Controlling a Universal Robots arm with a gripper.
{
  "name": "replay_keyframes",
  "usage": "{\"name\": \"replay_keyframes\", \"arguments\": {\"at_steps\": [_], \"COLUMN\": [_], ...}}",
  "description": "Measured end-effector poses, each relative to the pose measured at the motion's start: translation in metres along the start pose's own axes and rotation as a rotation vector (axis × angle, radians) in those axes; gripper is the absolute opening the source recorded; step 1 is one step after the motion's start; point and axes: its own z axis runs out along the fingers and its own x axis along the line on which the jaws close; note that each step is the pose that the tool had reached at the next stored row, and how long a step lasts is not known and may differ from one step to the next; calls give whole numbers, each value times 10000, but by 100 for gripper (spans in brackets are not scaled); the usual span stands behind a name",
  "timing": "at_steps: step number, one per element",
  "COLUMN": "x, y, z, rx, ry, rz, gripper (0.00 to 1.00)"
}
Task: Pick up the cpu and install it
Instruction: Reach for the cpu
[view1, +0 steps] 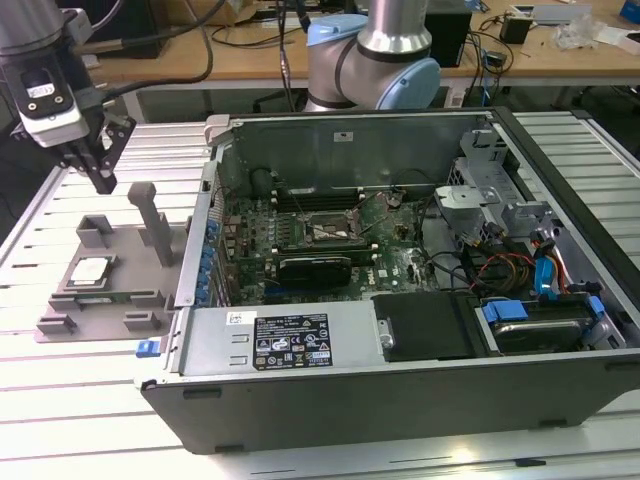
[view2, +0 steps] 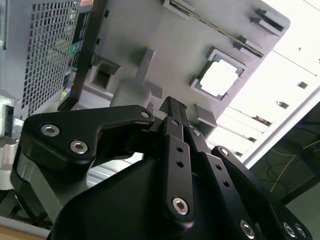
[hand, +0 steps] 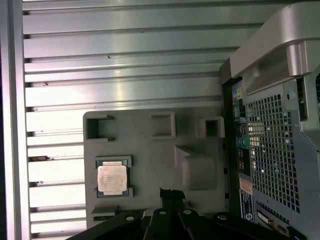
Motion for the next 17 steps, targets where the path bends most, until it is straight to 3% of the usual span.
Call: {"name": "replay_keyframes", "arguments": {"at_steps": [10, 17], "x": [225, 274], "y": [-22, -30], "z": [142, 168], "rx": [0, -1], "ry": [2, 2], "rz": [-34, -43], "gripper": [11, 11]}}
